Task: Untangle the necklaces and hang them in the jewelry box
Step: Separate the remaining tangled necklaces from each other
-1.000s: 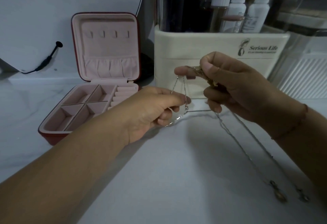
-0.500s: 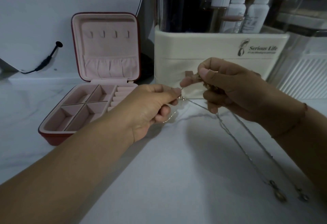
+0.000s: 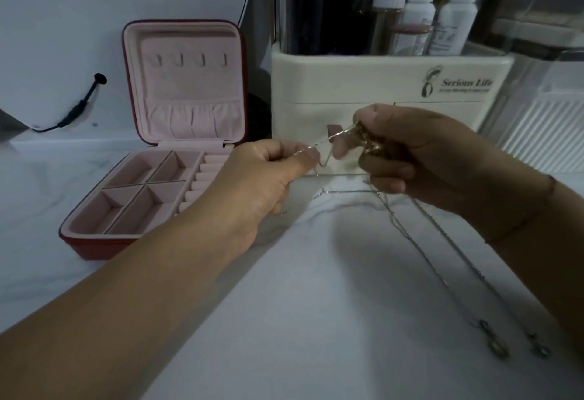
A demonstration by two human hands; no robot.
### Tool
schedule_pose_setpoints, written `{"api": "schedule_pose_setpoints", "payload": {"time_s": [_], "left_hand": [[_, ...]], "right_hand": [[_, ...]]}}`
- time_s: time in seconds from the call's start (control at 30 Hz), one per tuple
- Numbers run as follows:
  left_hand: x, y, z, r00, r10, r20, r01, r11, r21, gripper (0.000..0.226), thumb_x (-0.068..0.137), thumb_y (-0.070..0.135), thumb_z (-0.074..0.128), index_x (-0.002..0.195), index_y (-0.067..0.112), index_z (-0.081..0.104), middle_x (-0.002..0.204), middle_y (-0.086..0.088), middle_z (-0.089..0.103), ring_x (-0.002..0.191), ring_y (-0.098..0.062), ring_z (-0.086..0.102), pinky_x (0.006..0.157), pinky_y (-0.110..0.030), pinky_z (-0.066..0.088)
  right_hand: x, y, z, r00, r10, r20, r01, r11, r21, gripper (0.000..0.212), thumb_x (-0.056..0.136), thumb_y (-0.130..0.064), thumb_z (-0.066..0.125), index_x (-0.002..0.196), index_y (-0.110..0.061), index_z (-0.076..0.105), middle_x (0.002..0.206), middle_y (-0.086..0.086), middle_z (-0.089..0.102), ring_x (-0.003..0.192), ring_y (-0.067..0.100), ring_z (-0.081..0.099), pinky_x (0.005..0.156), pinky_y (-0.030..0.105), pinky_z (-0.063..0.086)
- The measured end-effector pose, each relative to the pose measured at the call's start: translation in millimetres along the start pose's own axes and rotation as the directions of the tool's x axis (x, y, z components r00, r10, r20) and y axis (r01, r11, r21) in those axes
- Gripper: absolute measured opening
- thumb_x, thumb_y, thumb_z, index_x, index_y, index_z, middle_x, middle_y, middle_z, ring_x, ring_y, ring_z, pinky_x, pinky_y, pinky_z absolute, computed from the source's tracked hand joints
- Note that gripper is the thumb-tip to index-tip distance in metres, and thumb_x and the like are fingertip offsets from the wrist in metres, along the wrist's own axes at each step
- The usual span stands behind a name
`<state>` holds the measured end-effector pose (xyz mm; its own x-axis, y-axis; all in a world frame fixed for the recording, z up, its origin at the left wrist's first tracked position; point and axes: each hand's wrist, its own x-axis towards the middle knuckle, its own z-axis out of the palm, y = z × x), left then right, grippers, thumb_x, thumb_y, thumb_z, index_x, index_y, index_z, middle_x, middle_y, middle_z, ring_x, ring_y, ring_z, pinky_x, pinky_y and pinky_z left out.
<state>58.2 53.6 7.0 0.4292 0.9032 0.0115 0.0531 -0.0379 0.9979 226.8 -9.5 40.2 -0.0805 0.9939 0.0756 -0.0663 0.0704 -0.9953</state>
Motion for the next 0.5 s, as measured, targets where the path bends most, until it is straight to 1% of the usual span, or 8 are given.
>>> {"api": "schedule_pose_setpoints", "payload": {"time_s": [0.1,0.17,0.23,0.33,0.4,0.43,0.47,0.5], "left_hand": [[-1.1,-0.2,-0.9,0.999,-0.025,0.031,0.025,0.999,0.025,0.013,0.084,0.026,0.068,0.080,0.014,0.065,0.055,0.004,0.039,0.036,-0.006,0.024,0.035,-0.014,0.021],[-1.5,-0.1,-0.7,0.997,-0.055,0.051,0.053,0.998,0.045,0.020,0.085,0.028,0.067,0.076,0.011,0.062,0.060,-0.002,0.043,0.036,-0.008,0.022,0.035,-0.015,0.019],[-3.0,0.8,-0.3,0.993,-0.082,0.080,0.074,0.993,0.095,0.025,0.085,0.031,0.066,0.077,0.008,0.060,0.064,-0.006,0.047,0.038,-0.010,0.021,0.035,-0.015,0.018],[-7.2,3.0,0.5,0.984,-0.107,0.143,0.083,0.983,0.164,0.029,0.084,0.035,0.065,0.076,0.007,0.063,0.055,0.003,0.054,0.035,-0.008,0.021,0.034,-0.013,0.020],[-9.2,4.4,0.8,0.980,-0.114,0.166,0.079,0.976,0.204,0.025,0.083,0.033,0.066,0.077,0.009,0.065,0.041,0.011,0.047,0.032,-0.005,0.022,0.034,-0.013,0.020],[-9.6,4.8,0.9,0.979,-0.112,0.173,0.074,0.975,0.210,0.020,0.083,0.030,0.067,0.078,0.010,0.066,0.036,0.013,0.044,0.030,-0.003,0.023,0.034,-0.013,0.020],[-9.7,5.4,1.1,0.978,-0.108,0.180,0.070,0.976,0.206,0.015,0.082,0.026,0.068,0.079,0.012,0.067,0.036,0.014,0.046,0.028,-0.001,0.026,0.033,-0.012,0.020],[-10.0,5.9,1.0,0.977,-0.105,0.186,0.068,0.978,0.198,0.011,0.082,0.024,0.069,0.081,0.013,0.068,0.041,0.014,0.052,0.027,0.000,0.030,0.032,-0.011,0.021]], "right_hand": [[-0.1,-4.0,-2.6,0.998,-0.057,-0.016,0.058,0.997,0.056,0.020,0.095,-0.018,0.039,0.078,-0.010,0.046,0.112,0.015,0.066,0.039,0.005,0.029,0.039,0.019,0.036],[-0.4,-3.9,-3.8,0.995,-0.088,-0.041,0.088,0.996,0.014,0.019,0.095,-0.018,0.039,0.078,-0.011,0.045,0.118,0.017,0.065,0.040,0.006,0.031,0.042,0.021,0.039],[0.2,-2.4,-4.9,0.988,-0.123,-0.088,0.118,0.991,-0.063,0.019,0.097,-0.017,0.039,0.081,-0.011,0.047,0.113,0.017,0.067,0.042,0.009,0.035,0.047,0.024,0.044],[2.0,-1.8,-7.8,0.970,-0.172,-0.174,0.153,0.981,-0.117,0.018,0.098,-0.016,0.040,0.084,-0.010,0.049,0.099,0.015,0.071,0.049,0.013,0.043,0.053,0.027,0.049],[2.5,-2.9,-10.7,0.954,-0.196,-0.227,0.178,0.979,-0.098,0.018,0.098,-0.016,0.041,0.084,-0.009,0.051,0.092,0.014,0.070,0.053,0.015,0.047,0.055,0.028,0.051],[2.5,-3.5,-11.5,0.948,-0.205,-0.245,0.186,0.978,-0.096,0.018,0.098,-0.015,0.042,0.084,-0.009,0.051,0.089,0.013,0.069,0.054,0.014,0.049,0.056,0.028,0.052],[2.3,-3.9,-11.9,0.943,-0.210,-0.259,0.190,0.977,-0.099,0.018,0.098,-0.015,0.042,0.083,-0.010,0.052,0.086,0.011,0.069,0.055,0.014,0.051,0.057,0.028,0.052],[2.1,-4.0,-12.4,0.938,-0.212,-0.273,0.191,0.976,-0.102,0.018,0.098,-0.015,0.042,0.084,-0.010,0.052,0.083,0.009,0.069,0.056,0.013,0.052,0.056,0.027,0.052]]}}
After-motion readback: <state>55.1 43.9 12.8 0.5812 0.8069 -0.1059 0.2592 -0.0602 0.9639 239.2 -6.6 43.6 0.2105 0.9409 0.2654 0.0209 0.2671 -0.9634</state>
